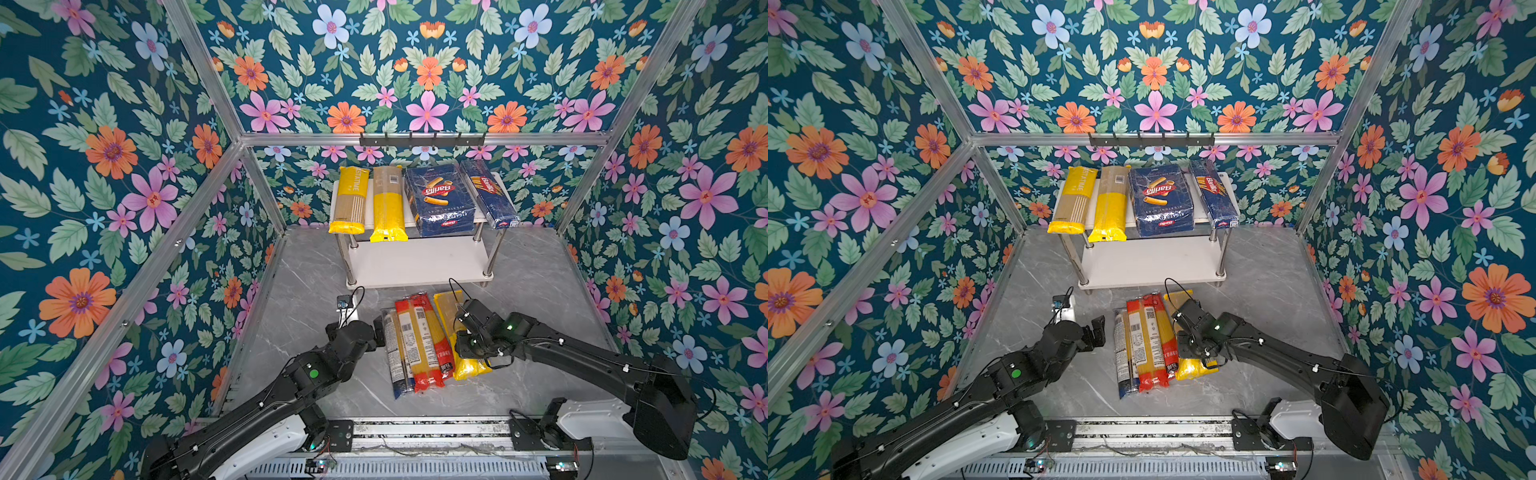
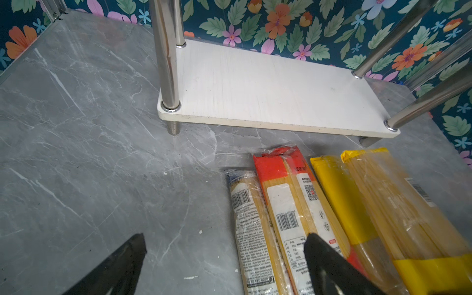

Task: Arrange pasta packages on shelves
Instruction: Pick up the pasta bag, then place the pasta bag on the shelf.

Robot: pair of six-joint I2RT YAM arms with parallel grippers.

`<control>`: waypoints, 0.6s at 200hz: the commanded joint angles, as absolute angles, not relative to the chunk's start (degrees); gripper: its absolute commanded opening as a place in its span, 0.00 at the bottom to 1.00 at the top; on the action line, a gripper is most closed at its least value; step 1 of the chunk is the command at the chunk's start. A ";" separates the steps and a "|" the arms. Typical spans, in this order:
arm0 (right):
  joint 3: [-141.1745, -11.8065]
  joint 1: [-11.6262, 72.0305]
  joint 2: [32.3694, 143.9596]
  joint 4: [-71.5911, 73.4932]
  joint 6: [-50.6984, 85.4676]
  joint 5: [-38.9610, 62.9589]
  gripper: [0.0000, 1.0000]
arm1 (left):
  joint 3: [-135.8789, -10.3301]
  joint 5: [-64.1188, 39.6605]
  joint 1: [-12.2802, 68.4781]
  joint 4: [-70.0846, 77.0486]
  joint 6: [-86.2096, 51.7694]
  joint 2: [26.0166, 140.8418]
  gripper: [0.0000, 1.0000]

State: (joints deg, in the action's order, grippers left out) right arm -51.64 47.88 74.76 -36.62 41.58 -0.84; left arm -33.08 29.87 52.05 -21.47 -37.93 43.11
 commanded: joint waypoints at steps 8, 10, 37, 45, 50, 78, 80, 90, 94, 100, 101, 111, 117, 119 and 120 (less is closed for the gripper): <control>-55.84 47.85 77.01 -30.36 38.29 -4.67 0.22 | -33.56 31.07 51.97 -23.24 -37.44 41.89 1.00; -56.21 47.84 77.30 -30.31 38.14 -4.73 0.22 | -33.57 31.04 51.95 -23.28 -37.44 41.85 1.00; -61.28 47.61 82.33 -27.81 36.60 -4.11 0.22 | -34.40 32.20 51.94 -24.79 -37.44 41.19 1.00; -62.58 47.47 83.97 -26.58 36.30 -3.51 0.22 | -34.67 32.50 51.95 -25.32 -37.44 40.97 1.00; -63.39 47.36 85.00 -25.74 36.23 -3.08 0.22 | -34.78 32.75 51.94 -25.62 -37.44 40.72 1.00; -67.54 46.34 90.26 -20.55 36.07 0.06 0.22 | -35.18 33.73 51.94 -27.52 -37.66 39.26 1.00; -67.80 46.26 90.62 -20.10 36.11 0.37 0.22 | -35.23 33.85 51.99 -27.69 -37.65 39.10 1.00; -68.97 45.81 92.29 -17.75 36.18 1.92 0.22 | -35.33 34.25 52.01 -28.41 -37.84 38.36 1.00; -69.47 45.58 92.91 -16.86 36.29 2.55 0.22 | -35.33 34.47 51.95 -28.70 -37.88 38.08 1.00; -70.09 45.23 93.78 -15.35 36.43 3.72 0.22 | -35.33 34.63 51.95 -29.05 -37.97 37.61 1.00; -70.16 45.16 93.91 -15.14 36.50 3.93 0.22 | -35.33 34.67 51.95 -29.12 -37.92 37.52 1.00; -71.23 44.47 95.45 -12.88 37.10 5.85 0.22 | -35.42 34.97 51.94 -29.72 -38.06 36.82 1.00; -71.72 44.09 97.07 -11.41 37.41 7.09 0.22 | -35.51 35.21 51.94 -30.03 -38.14 36.42 1.00; -71.90 43.94 97.31 -10.85 37.50 7.53 0.22 | -35.57 35.24 51.94 -30.16 -38.14 36.31 1.00; -71.98 43.81 97.48 -10.65 37.56 7.72 0.22 | -35.58 35.28 51.99 -30.20 -38.14 36.26 0.99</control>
